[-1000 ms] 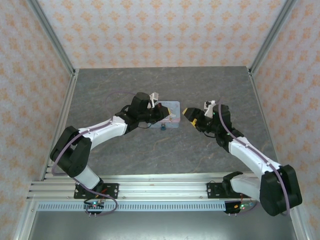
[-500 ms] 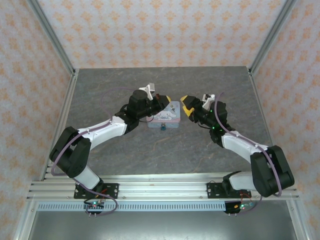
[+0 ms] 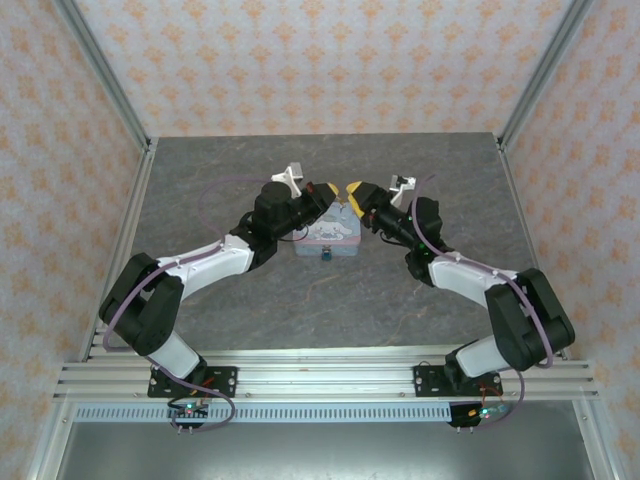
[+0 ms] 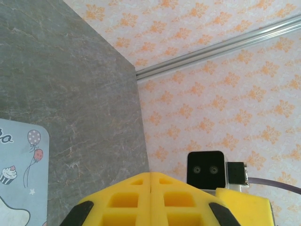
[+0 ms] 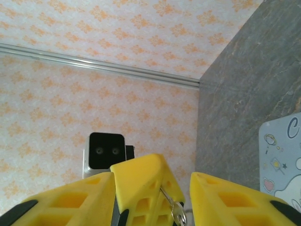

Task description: Unlock a padlock with a key

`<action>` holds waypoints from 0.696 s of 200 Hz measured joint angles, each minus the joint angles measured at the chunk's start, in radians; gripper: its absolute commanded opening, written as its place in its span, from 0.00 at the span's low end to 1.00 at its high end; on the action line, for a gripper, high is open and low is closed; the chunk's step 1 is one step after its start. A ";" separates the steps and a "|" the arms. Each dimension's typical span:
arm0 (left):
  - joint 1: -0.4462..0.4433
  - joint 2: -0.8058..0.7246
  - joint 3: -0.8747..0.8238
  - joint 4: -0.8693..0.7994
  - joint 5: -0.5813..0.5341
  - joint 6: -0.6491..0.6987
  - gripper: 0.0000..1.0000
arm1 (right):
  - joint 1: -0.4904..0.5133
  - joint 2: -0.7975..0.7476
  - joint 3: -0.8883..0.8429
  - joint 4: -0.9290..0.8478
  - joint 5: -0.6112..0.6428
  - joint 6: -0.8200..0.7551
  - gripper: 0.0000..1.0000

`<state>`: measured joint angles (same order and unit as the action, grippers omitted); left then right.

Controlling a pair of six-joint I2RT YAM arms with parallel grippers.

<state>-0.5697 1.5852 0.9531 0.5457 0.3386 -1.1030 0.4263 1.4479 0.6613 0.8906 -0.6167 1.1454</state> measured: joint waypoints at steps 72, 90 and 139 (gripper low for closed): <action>0.000 0.000 -0.008 0.036 -0.008 -0.026 0.00 | 0.021 0.048 0.010 0.033 -0.002 0.015 0.42; 0.000 0.000 -0.008 0.047 -0.011 -0.026 0.00 | 0.026 0.063 0.010 0.040 -0.004 0.022 0.40; 0.000 0.000 -0.008 0.051 -0.019 -0.026 0.00 | 0.030 0.072 0.010 0.062 -0.009 0.034 0.36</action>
<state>-0.5697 1.5852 0.9447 0.5964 0.3199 -1.1294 0.4561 1.5196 0.6716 0.9527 -0.6254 1.1790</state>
